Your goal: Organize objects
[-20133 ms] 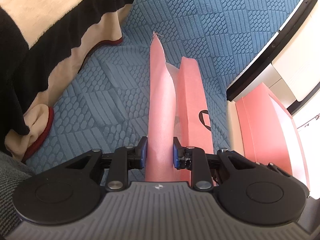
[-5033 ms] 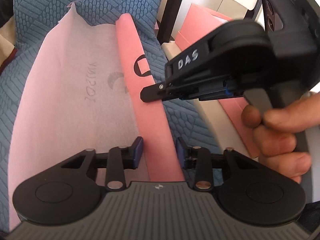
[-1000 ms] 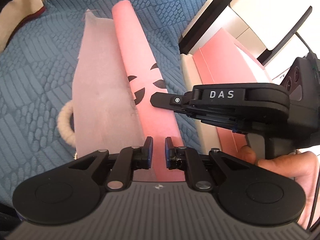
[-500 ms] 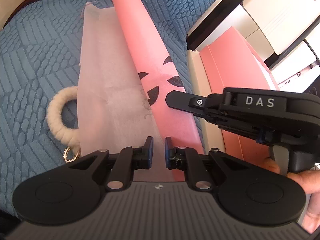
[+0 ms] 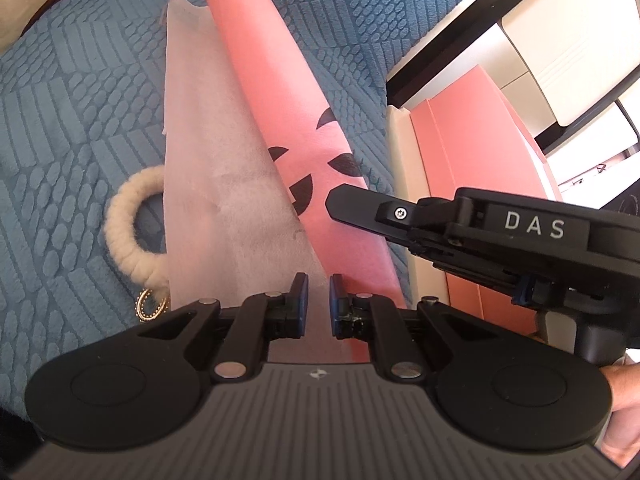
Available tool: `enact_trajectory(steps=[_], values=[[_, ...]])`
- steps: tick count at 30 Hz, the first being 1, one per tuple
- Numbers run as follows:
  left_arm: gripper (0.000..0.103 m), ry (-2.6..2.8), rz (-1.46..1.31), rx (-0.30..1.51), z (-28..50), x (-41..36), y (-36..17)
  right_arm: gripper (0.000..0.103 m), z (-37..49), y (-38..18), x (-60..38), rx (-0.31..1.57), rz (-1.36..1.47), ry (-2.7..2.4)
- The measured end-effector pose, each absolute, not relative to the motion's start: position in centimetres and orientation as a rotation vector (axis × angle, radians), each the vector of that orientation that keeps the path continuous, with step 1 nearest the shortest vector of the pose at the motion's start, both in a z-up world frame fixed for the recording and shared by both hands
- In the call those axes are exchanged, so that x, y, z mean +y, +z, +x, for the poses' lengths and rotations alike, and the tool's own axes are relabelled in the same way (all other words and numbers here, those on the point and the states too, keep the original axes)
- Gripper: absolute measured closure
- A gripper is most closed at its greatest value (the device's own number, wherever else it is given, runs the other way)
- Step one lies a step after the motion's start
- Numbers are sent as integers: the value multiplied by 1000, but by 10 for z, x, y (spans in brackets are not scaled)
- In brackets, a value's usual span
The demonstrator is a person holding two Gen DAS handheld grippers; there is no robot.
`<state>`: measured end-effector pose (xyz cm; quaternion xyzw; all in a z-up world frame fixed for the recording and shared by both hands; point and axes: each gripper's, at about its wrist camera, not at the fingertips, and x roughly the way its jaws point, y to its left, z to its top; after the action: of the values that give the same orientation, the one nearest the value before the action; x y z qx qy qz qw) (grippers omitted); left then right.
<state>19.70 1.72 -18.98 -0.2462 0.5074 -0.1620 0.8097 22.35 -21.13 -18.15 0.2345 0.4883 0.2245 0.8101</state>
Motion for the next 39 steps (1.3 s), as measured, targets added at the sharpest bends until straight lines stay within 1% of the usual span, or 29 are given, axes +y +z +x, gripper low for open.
enact_trajectory(steps=[11,17,18,20,21,22,23,34,39], values=[[90,-333,-575,1095,197,24,-189,95,225,-183,-203,1046,453,467],[89,-385,-639,1055,192,31,-179,97,226,-184,-208,1050,470,444],[88,-395,-645,1051,191,31,-177,97,227,-185,-209,1053,476,444],[76,-418,-660,1040,190,31,-175,97,227,-186,-210,1058,482,444],[73,-432,-660,1037,190,30,-173,97,227,-186,-210,1060,482,445],[68,-446,-653,1033,194,26,-173,97,227,-186,-211,1062,484,446],[67,-456,-641,1029,200,20,-172,97,227,-186,-210,1064,485,447],[67,-459,-529,1057,199,-3,-177,97,226,-187,-212,1078,506,441],[68,-422,-503,1024,198,-8,-177,97,225,-187,-212,1079,502,429]])
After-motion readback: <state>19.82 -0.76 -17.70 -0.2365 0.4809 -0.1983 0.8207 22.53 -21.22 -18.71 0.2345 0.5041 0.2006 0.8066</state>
